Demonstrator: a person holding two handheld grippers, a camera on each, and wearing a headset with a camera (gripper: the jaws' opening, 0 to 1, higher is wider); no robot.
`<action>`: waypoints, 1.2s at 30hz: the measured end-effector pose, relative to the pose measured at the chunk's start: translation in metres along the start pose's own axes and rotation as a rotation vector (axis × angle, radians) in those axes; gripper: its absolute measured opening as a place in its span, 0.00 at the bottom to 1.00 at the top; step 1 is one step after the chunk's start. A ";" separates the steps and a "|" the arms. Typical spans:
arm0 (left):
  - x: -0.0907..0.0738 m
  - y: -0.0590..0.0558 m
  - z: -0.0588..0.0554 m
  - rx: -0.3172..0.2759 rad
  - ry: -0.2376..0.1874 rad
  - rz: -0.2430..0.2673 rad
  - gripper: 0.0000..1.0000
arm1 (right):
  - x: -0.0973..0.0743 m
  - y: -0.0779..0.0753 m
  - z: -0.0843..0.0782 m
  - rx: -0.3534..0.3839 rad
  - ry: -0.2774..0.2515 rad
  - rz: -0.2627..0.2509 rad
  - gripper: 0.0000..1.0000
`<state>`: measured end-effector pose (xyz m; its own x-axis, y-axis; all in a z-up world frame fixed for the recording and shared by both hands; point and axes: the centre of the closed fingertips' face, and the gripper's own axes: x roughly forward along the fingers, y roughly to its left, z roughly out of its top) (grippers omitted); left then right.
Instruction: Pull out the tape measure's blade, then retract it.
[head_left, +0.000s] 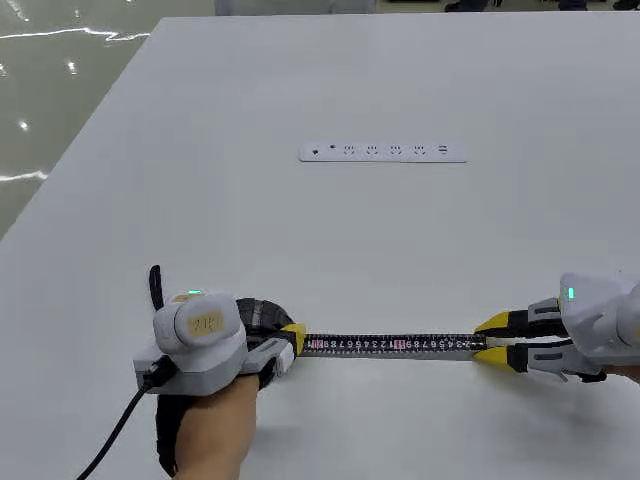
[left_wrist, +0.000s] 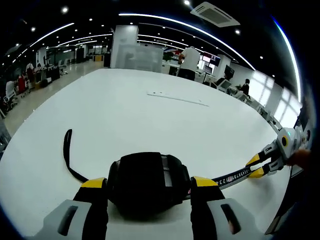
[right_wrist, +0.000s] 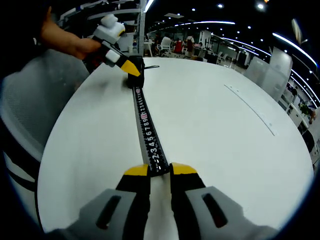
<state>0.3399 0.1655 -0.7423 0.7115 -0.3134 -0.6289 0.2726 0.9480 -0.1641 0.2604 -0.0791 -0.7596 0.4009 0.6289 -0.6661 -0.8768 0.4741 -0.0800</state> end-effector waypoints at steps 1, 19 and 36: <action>0.001 0.000 0.000 -0.004 0.000 0.005 0.64 | 0.000 0.000 0.000 0.000 0.001 -0.002 0.13; -0.001 0.001 -0.006 0.027 0.012 0.025 0.60 | 0.000 0.003 -0.004 0.015 0.008 0.004 0.12; 0.000 0.003 -0.005 0.024 0.018 0.015 0.59 | 0.001 0.003 -0.004 -0.009 0.028 0.017 0.12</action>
<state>0.3372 0.1684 -0.7461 0.7043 -0.2980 -0.6444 0.2775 0.9510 -0.1364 0.2573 -0.0795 -0.7639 0.3781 0.6194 -0.6881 -0.8860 0.4577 -0.0748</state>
